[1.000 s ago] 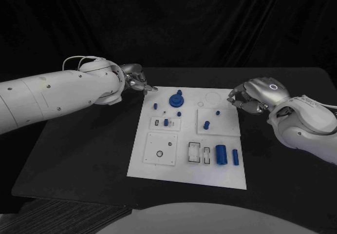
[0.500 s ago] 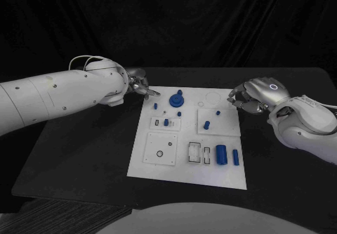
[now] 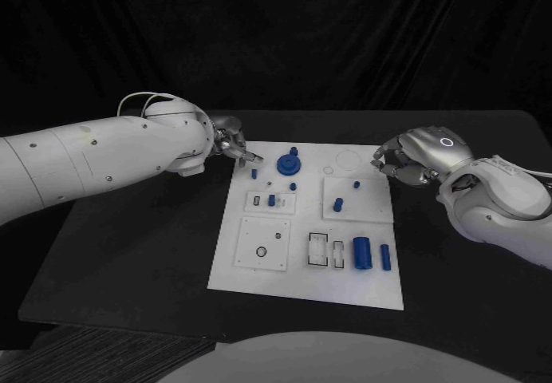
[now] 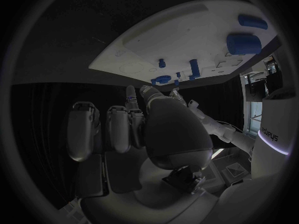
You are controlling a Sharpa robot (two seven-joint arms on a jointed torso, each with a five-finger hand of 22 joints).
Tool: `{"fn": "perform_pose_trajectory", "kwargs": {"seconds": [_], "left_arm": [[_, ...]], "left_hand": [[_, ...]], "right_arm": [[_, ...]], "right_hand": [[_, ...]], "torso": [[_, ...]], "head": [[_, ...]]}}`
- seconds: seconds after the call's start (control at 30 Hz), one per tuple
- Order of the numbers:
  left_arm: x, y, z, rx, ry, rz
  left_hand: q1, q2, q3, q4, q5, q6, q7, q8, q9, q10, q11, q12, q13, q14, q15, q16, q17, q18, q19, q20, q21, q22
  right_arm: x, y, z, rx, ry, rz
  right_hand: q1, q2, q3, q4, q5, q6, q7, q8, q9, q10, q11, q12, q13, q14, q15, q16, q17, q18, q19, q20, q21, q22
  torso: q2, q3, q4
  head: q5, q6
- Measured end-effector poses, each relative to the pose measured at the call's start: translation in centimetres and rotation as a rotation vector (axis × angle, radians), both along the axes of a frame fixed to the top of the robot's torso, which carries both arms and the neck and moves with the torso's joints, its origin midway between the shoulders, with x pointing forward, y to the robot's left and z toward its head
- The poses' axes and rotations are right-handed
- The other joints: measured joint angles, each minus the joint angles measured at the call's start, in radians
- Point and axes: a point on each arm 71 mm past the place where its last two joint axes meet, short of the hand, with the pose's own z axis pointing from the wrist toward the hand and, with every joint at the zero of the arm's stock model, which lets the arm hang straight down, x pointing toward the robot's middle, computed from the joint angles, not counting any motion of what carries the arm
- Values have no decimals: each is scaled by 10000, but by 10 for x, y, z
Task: Assemble the parts on the task board
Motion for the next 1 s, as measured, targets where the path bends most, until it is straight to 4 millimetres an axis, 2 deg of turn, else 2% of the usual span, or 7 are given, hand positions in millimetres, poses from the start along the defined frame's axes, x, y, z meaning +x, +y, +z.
{"fn": "perform_pose_trajectory", "kwargs": {"seconds": [0.33, 0.43, 1.0], "left_arm": [[-2, -6, -1, 110, 178, -129], [-2, -8, -2, 144, 233, -176], [-4, -14, -5, 344, 443, -176]], "left_hand": [[115, 37, 29, -29, 151, -71, -2, 0, 161, 0, 0, 0, 0, 0, 0, 0, -1, 0, 0, 0, -57, 0], [153, -1, 29, -29, 200, -115, 28, 0, 186, 0, 0, 0, 0, 0, 1, 0, -1, 0, 0, 1, -88, 2], [425, 32, 99, -98, 383, -178, 34, -114, 317, 0, 1, 0, 0, 0, 1, 0, -2, 0, 0, 1, -179, 7]], "right_arm": [[0, 0, 0, 10, -9, -1], [0, 0, 0, 17, -15, 3], [-1, -1, 0, 48, -32, 12]], "right_hand": [[0, 0, 0, 0, 0, 0, 0, -41, 1, 0, 0, 0, 0, 0, 0, 2, 0, 0, 0, 0, 0, -1], [0, 0, 0, 0, 0, -28, 28, -41, -9, 1, -75, 0, 2, 0, 0, 2, -11, -1, 0, 0, 0, -2], [0, 0, 0, 0, 44, -27, 28, -41, -8, 1, -74, 0, 3, 0, 0, 3, -11, 0, 0, 0, 0, -3]], "torso": [[-7, 12, 0], [-10, 12, -1], [-4, 12, 3]], "head": [[-33, 0], [-33, 0], [-56, 0]]}}
